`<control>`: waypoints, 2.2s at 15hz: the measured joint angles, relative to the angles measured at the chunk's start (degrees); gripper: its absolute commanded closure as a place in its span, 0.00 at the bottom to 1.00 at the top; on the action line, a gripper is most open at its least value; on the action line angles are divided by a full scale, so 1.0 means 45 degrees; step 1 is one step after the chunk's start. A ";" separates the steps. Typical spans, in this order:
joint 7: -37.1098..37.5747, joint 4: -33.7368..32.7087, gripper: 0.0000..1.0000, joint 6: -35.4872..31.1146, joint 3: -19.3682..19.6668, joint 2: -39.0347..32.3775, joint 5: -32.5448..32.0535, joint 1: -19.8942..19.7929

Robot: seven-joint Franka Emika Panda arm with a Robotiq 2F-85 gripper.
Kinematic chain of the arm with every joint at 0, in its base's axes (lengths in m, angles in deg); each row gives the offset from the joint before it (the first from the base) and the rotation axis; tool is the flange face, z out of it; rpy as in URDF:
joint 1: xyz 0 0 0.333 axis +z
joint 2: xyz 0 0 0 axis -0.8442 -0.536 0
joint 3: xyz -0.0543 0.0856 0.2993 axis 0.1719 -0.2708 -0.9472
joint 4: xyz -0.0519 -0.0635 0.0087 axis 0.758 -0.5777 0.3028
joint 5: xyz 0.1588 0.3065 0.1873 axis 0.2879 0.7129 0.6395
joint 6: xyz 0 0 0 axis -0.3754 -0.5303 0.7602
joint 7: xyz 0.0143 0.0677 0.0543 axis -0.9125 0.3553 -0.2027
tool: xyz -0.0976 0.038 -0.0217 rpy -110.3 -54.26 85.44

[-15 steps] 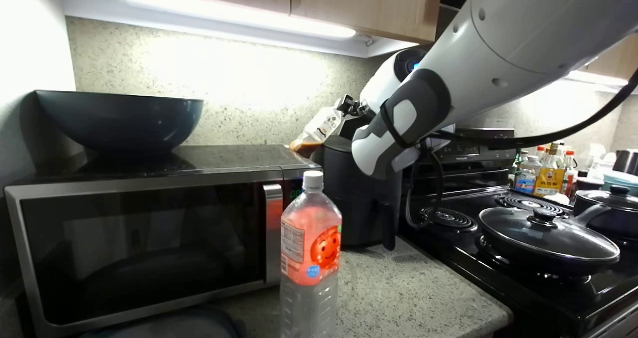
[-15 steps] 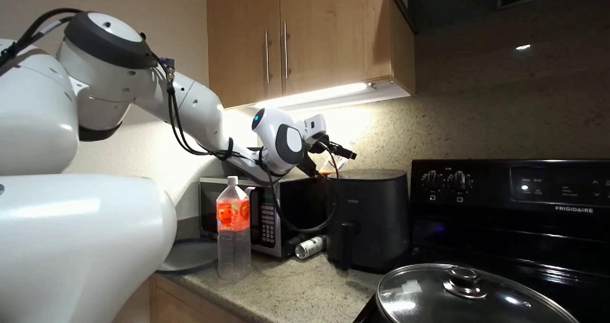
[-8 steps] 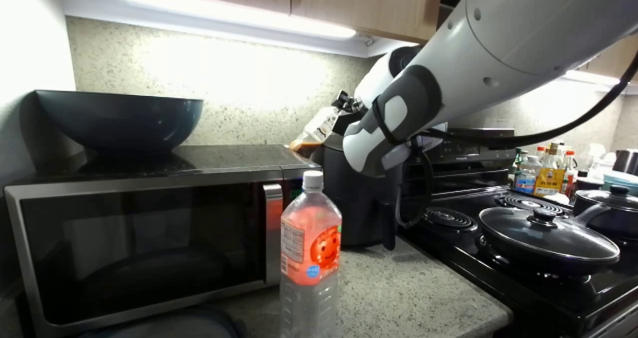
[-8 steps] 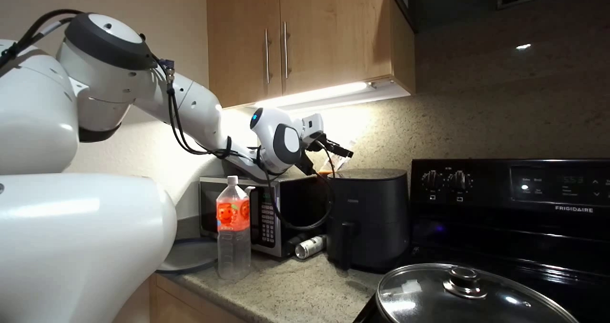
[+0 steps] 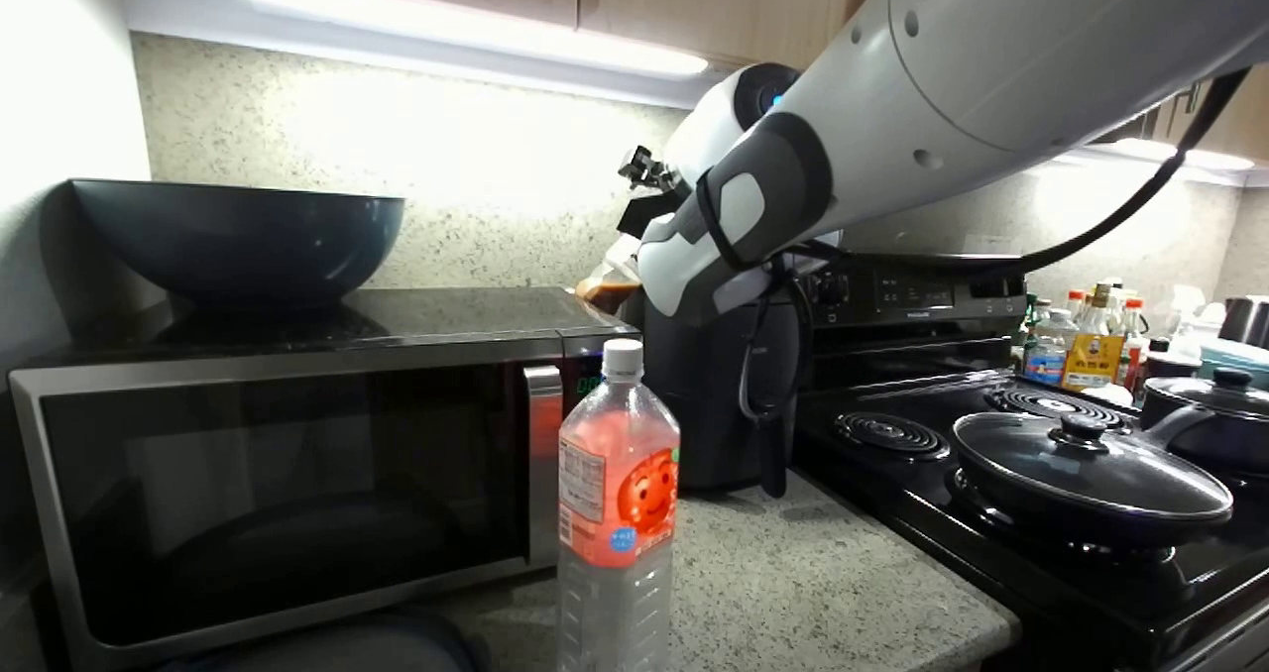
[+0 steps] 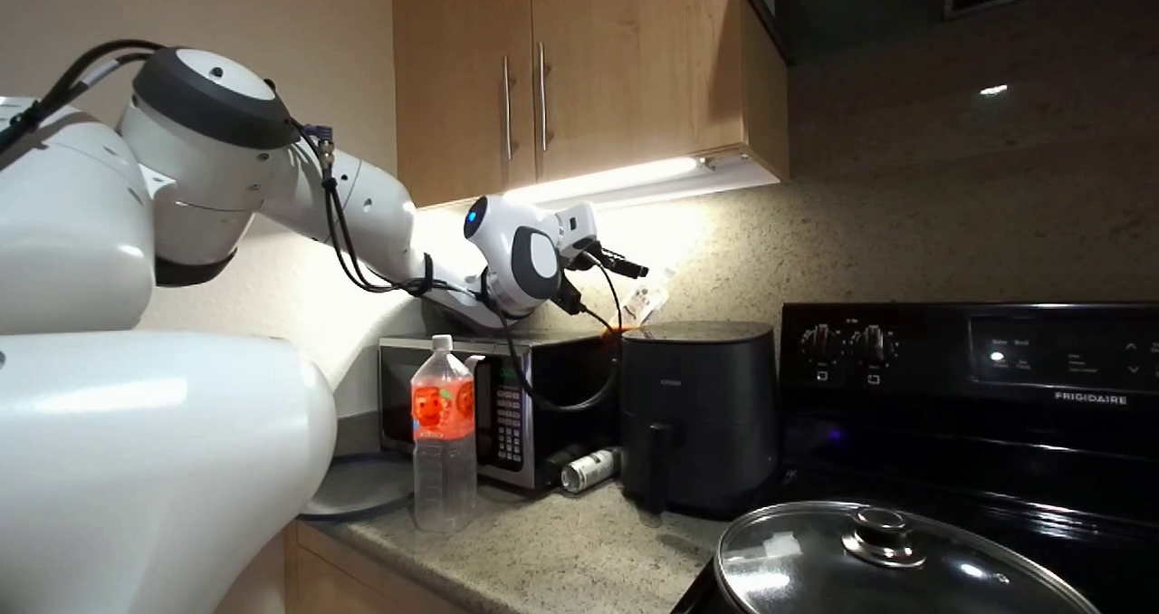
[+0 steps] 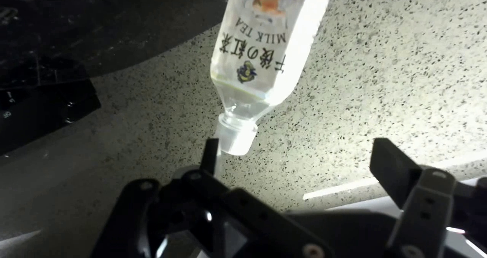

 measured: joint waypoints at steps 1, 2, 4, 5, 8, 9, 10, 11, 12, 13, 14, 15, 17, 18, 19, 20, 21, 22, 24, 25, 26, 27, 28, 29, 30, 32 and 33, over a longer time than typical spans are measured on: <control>0.0000 0.0000 0.00 0.0000 0.0000 -0.0029 0.0000 -0.0025; 0.0000 0.0000 0.00 0.0000 0.0000 -0.0042 0.0000 -0.0038; 0.0000 -0.0001 0.00 0.0000 0.0000 -0.0044 0.0000 -0.0038; 0.0000 -0.0002 0.00 0.0000 -0.0006 -0.0044 0.0000 -0.0037; 0.0157 -0.0277 0.00 0.0601 -0.0015 -0.0206 0.0016 -0.0094; 0.0321 -0.0537 0.00 0.0966 -0.0007 -0.0345 0.0031 -0.0170; 0.0501 -0.0857 0.00 0.1351 -0.0001 -0.0514 0.0043 -0.0273; 0.0681 -0.1213 0.00 0.1712 0.0015 -0.0695 0.0045 -0.0395; 0.0894 -0.1586 0.00 0.2042 0.0034 -0.0880 0.0045 -0.0533; 0.1074 -0.1960 0.00 0.2301 0.0054 -0.1052 0.0045 -0.0683; 0.1242 -0.2327 0.00 0.2520 0.0064 -0.1199 0.0045 -0.0842; 0.1370 -0.2674 0.00 0.2663 0.0065 -0.1321 0.0045 -0.1006; 0.1578 -0.3277 0.00 0.2844 0.0047 -0.1473 0.0027 -0.1333; 0.1587 -0.3550 0.00 0.3059 0.0047 -0.1525 0.0026 -0.1479; 0.1587 -0.3809 0.00 0.3501 0.0082 -0.1596 0.0026 -0.1607; 0.1606 -0.4042 0.00 0.4081 0.0111 -0.1649 -0.0154 -0.1734; 0.1688 -0.4238 0.00 0.4601 0.0129 -0.1668 -0.0457 -0.1855; 0.1813 -0.4397 0.00 0.5169 0.0144 -0.1668 -0.0837 -0.1968; 0.2052 -0.4556 0.00 0.6230 0.0091 -0.1662 -0.1569 -0.2159; 0.2148 -0.4594 0.00 0.6633 0.0012 -0.1654 -0.1876 -0.2242; 0.2285 -0.4633 0.00 0.6969 -0.0073 -0.1653 -0.2165 -0.2319; 0.2405 -0.4689 0.00 0.7216 -0.0175 -0.1648 -0.2422 -0.2399; 0.2509 -0.4751 0.25 0.7405 -0.0286 -0.1639 -0.2655 -0.2471; 0.2620 -0.4845 0.26 0.7460 -0.0374 -0.1629 -0.2862 -0.2547; 0.2742 -0.4928 0.32 0.7497 -0.0441 -0.1611 -0.3044 -0.2608; 0.2904 -0.5023 0.40 0.7497 -0.0521 -0.1551 -0.3410 -0.2710; 0.2953 -0.5026 0.41 0.7489 -0.0554 -0.1514 -0.3531 -0.2739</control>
